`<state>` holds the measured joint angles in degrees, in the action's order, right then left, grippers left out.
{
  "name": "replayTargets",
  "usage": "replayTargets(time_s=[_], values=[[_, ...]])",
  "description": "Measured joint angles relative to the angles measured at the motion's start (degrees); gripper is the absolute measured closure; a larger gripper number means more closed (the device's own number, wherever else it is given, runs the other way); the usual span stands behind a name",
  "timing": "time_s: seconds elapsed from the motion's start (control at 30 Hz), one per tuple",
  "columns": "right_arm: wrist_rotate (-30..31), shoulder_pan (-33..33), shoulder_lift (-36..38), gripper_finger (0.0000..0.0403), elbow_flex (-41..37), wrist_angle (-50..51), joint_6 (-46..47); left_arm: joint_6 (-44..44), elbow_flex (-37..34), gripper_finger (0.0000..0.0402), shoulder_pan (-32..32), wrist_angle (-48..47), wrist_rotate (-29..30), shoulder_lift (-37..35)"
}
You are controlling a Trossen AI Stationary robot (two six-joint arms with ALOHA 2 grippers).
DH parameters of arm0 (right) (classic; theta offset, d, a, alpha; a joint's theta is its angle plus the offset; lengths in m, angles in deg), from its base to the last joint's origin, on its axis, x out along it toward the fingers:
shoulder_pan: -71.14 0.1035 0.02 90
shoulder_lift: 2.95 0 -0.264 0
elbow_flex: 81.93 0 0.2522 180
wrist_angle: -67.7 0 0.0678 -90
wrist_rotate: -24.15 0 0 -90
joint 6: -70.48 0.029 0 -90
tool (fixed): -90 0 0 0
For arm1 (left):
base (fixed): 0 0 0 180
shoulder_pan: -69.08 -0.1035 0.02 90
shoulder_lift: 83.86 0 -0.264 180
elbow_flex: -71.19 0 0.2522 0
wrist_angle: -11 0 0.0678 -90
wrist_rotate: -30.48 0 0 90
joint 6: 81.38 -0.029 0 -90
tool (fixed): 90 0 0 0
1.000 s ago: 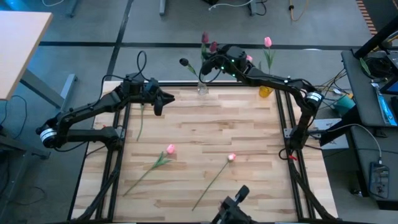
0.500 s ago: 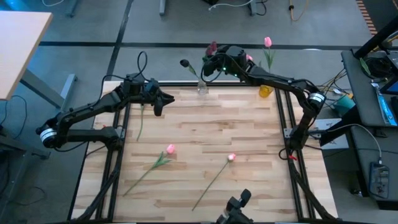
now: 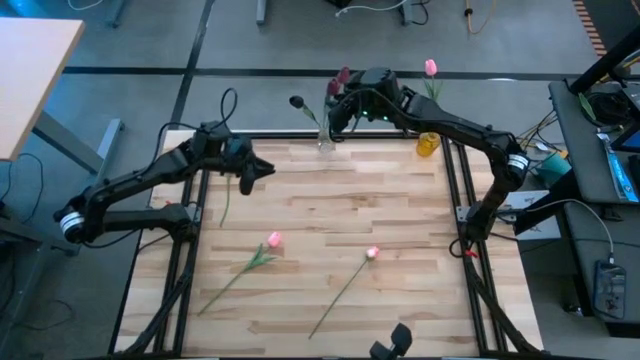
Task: Sort flowers into vase by color
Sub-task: Put the red tulip into the crystal vase, then put the left pink tulip into the yellow crystal vase
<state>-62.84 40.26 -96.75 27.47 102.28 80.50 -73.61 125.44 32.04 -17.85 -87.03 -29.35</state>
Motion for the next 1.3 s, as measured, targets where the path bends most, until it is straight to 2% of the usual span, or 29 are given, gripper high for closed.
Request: replayTargets(time_s=[0.1,0.2,0.47,0.57,0.7,0.83,0.93,1.1,1.3], values=[[0.59,-0.13,0.0,0.0272,0.31,0.2,1.86,-0.42,0.0,0.0322,0.15,-1.17,0.0,-0.32],[1.49,-0.13,0.0,0.0269,0.92,1.19,4.93,-0.42,0.0,0.0322,0.22,-1.64,0.0,-0.3],[2.16,-0.13,0.0,0.0196,4.62,12.99,7.08,-0.25,0.0,0.0322,0.25,-2.69,0.0,-0.3],[2.37,0.68,0.29,0.019,7.25,16.33,5.47,-0.25,0.0,0.0322,0.26,-3.76,-0.02,-0.58],[2.02,2.75,0.68,0.0229,12.05,23.75,2.54,-0.38,0.0,0.0323,0.9,-6.8,-0.08,-1.73],[2.08,5.74,1.19,0.0313,13.07,29.37,1.09,0.11,0.0,0.0324,3.98,-12.51,-0.05,-2.57],[1.05,8.5,2.83,0.0378,10.02,26.47,1.13,0.28,0.0,0.0324,8.68,-16.24,0.5,-2.35],[1.02,11.64,7.52,0.0392,0.1,21.1,1.25,4.93,-0.07,0.0324,19.64,-17.44,7.33,-1.13],[0.91,12.56,17.09,0.0394,-12.22,16.71,1.97,21.3,-0.15,0.0324,34.1,-18.42,17.4,1.15]])
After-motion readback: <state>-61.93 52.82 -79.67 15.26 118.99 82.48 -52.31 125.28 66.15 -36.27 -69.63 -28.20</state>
